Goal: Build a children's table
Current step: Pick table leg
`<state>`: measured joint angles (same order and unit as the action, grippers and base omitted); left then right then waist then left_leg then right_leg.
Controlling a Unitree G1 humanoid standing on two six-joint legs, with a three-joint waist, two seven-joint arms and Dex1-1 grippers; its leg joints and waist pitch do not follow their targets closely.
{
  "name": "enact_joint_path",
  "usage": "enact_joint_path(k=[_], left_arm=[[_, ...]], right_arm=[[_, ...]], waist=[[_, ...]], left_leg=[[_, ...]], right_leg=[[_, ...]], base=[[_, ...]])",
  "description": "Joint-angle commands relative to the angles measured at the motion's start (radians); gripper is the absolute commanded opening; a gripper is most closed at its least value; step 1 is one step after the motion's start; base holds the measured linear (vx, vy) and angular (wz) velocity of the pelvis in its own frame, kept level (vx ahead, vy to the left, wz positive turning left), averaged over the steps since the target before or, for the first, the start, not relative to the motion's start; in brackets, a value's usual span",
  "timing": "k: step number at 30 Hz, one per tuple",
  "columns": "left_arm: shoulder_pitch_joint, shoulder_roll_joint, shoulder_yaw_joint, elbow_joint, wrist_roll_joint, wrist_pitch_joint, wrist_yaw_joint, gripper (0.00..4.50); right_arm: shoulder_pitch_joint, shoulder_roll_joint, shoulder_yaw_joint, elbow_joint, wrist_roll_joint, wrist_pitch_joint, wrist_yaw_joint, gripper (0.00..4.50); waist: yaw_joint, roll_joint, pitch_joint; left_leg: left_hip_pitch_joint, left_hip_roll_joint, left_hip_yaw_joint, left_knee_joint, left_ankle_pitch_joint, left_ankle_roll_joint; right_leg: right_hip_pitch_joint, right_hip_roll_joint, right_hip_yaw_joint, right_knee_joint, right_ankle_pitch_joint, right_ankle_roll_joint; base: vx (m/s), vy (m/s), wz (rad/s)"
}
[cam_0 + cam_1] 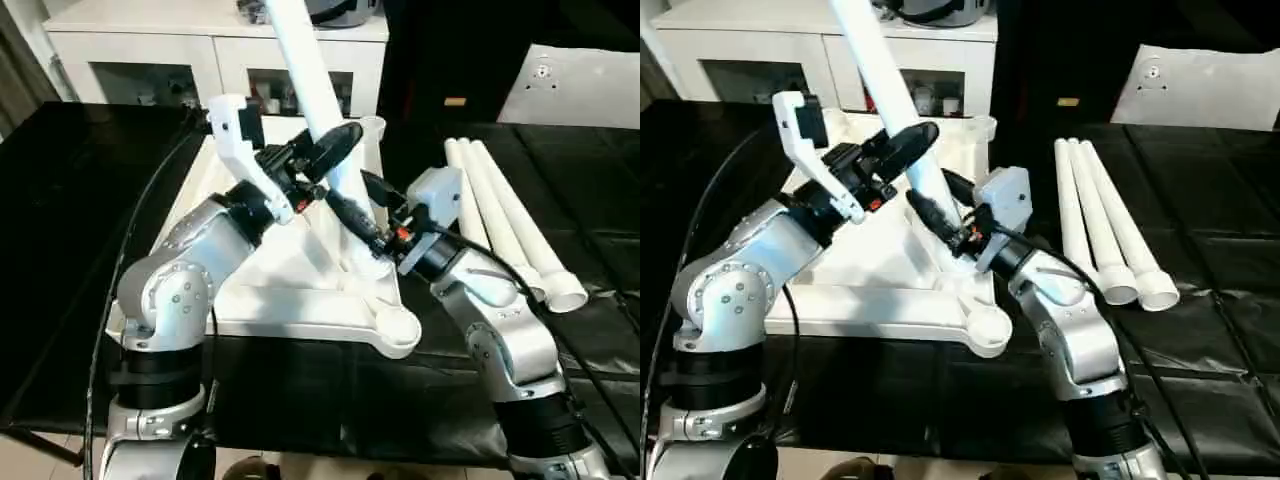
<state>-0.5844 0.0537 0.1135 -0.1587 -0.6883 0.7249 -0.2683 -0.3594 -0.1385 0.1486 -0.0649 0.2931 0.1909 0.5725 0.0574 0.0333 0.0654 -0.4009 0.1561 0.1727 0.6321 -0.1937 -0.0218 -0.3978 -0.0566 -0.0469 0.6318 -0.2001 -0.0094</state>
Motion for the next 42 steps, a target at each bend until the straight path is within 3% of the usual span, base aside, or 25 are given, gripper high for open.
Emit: enact_joint_path(k=[1, 2, 3, 5, 6, 8, 9, 13, 17, 18, 23, 24, 27, 42], left_arm=[[-0.027, 0.013, 0.034, 0.011, 0.026, 0.001, 0.039, 1.83], [-0.030, 0.015, 0.036, 0.013, 0.025, 0.003, 0.041, 1.83], [-0.040, 0.018, 0.044, 0.023, 0.014, 0.008, 0.040, 1.83], [-0.043, 0.019, 0.047, 0.026, 0.011, 0.008, 0.040, 1.83], [-0.048, 0.028, 0.048, 0.034, 0.005, 0.011, 0.033, 1.83], [-0.052, 0.032, 0.049, 0.039, 0.001, 0.014, 0.028, 1.83], [-0.060, 0.048, 0.046, 0.049, -0.007, 0.023, 0.009, 1.83], [-0.078, 0.070, 0.051, 0.064, -0.042, 0.050, -0.043, 1.83], [-0.096, 0.092, 0.039, 0.084, -0.067, 0.068, -0.117, 1.83], [-0.103, 0.102, 0.028, 0.093, -0.068, 0.068, -0.150, 1.83], [-0.125, 0.156, -0.025, 0.105, -0.088, 0.063, -0.318, 1.83], [-0.127, 0.163, -0.033, 0.104, -0.085, 0.058, -0.336, 1.82], [-0.135, 0.187, -0.060, 0.090, -0.101, 0.053, -0.434, 1.82], [-0.141, 0.208, -0.116, 0.056, -0.120, 0.024, -0.604, 1.82]], right_arm=[[-0.010, 0.000, 0.007, -0.037, 0.037, 0.017, 0.027, 3.08], [-0.009, -0.001, 0.003, -0.040, 0.045, 0.024, 0.028, 3.08], [-0.001, -0.012, -0.018, -0.074, 0.137, 0.105, 0.074, 3.22], [-0.001, -0.016, -0.023, -0.076, 0.132, 0.104, 0.070, 3.36], [-0.003, -0.024, -0.061, -0.091, 0.173, 0.134, 0.065, 3.48], [-0.008, -0.026, -0.081, -0.096, 0.197, 0.153, 0.061, 3.57], [-0.020, -0.035, -0.123, -0.112, 0.260, 0.201, 0.057, 3.68], [-0.063, -0.071, -0.181, -0.107, 0.330, 0.312, 0.039, 3.94], [-0.092, -0.134, -0.176, -0.104, 0.367, 0.389, 0.103, 4.05], [-0.101, -0.155, -0.174, -0.101, 0.379, 0.411, 0.125, 4.05], [-0.122, -0.255, -0.142, -0.090, 0.408, 0.479, 0.260, 4.05], [-0.121, -0.266, -0.138, -0.088, 0.409, 0.484, 0.277, 3.81], [-0.116, -0.300, -0.119, -0.081, 0.423, 0.505, 0.344, 3.67], [-0.106, -0.341, -0.077, -0.084, 0.438, 0.549, 0.449, 2.28]], waist=[[0.000, 0.007, -0.077], [0.001, 0.007, -0.077], [0.001, 0.010, -0.077], [0.001, 0.008, -0.077], [0.002, 0.008, -0.078], [0.002, 0.008, -0.079], [0.003, 0.004, -0.078], [0.005, 0.011, -0.079], [0.007, 0.006, -0.079], [0.007, 0.000, -0.080], [0.011, 0.002, -0.081], [0.011, -0.004, -0.079], [0.013, -0.005, -0.079], [0.019, -0.002, -0.079]], left_leg=[[0.025, 0.066, -0.030, -0.077, -0.143, 0.018], [0.024, 0.066, -0.030, -0.077, -0.144, 0.017], [0.026, 0.064, -0.031, -0.077, -0.150, 0.022], [0.024, 0.066, -0.031, -0.078, -0.150, 0.021], [0.024, 0.065, -0.031, -0.077, -0.141, 0.019], [0.024, 0.065, -0.031, -0.076, -0.136, 0.022], [0.024, 0.063, -0.030, -0.076, -0.129, 0.025], [0.028, 0.063, -0.030, -0.076, -0.123, 0.016], [0.026, 0.059, -0.027, -0.074, -0.123, 0.008], [0.023, 0.061, -0.027, -0.074, -0.111, 0.012], [0.024, 0.062, -0.027, -0.071, -0.087, 0.029], [0.024, 0.062, -0.025, -0.071, -0.096, 0.030], [0.022, 0.063, -0.025, -0.071, -0.092, 0.035], [0.025, 0.066, -0.025, -0.070, -0.096, 0.032]], right_leg=[[0.052, -0.080, 0.048, -0.072, -0.085, -0.218], [0.052, -0.079, 0.048, -0.072, -0.084, -0.218], [0.055, -0.078, 0.048, -0.072, -0.083, -0.220], [0.054, -0.079, 0.047, -0.073, -0.083, -0.218], [0.055, -0.078, 0.047, -0.072, -0.075, -0.216], [0.055, -0.080, 0.048, -0.071, -0.070, -0.216], [0.055, -0.080, 0.048, -0.072, -0.072, -0.217], [0.050, -0.077, 0.045, -0.071, -0.090, -0.222], [0.055, -0.078, 0.045, -0.073, -0.097, -0.219], [0.057, -0.080, 0.046, -0.072, -0.084, -0.220], [0.056, -0.082, 0.046, -0.069, -0.087, -0.225], [0.056, -0.083, 0.046, -0.071, -0.101, -0.226], [0.056, -0.086, 0.046, -0.072, -0.115, -0.232], [0.054, -0.085, 0.046, -0.071, -0.120, -0.245]], base=[[0.000, 0.000, 0.00], [0.000, 0.000, 0.00], [0.000, 0.000, 0.00], [0.000, 0.000, 0.00], [0.000, 0.000, 0.00], [0.000, 0.000, 0.00], [0.000, 0.000, 0.00], [0.000, 0.000, 0.00], [0.000, 0.000, 0.00], [0.000, 0.000, 0.00], [0.000, 0.000, 0.00], [0.000, 0.000, 0.00], [0.000, 0.000, 0.00], [0.000, 0.000, 0.00]])
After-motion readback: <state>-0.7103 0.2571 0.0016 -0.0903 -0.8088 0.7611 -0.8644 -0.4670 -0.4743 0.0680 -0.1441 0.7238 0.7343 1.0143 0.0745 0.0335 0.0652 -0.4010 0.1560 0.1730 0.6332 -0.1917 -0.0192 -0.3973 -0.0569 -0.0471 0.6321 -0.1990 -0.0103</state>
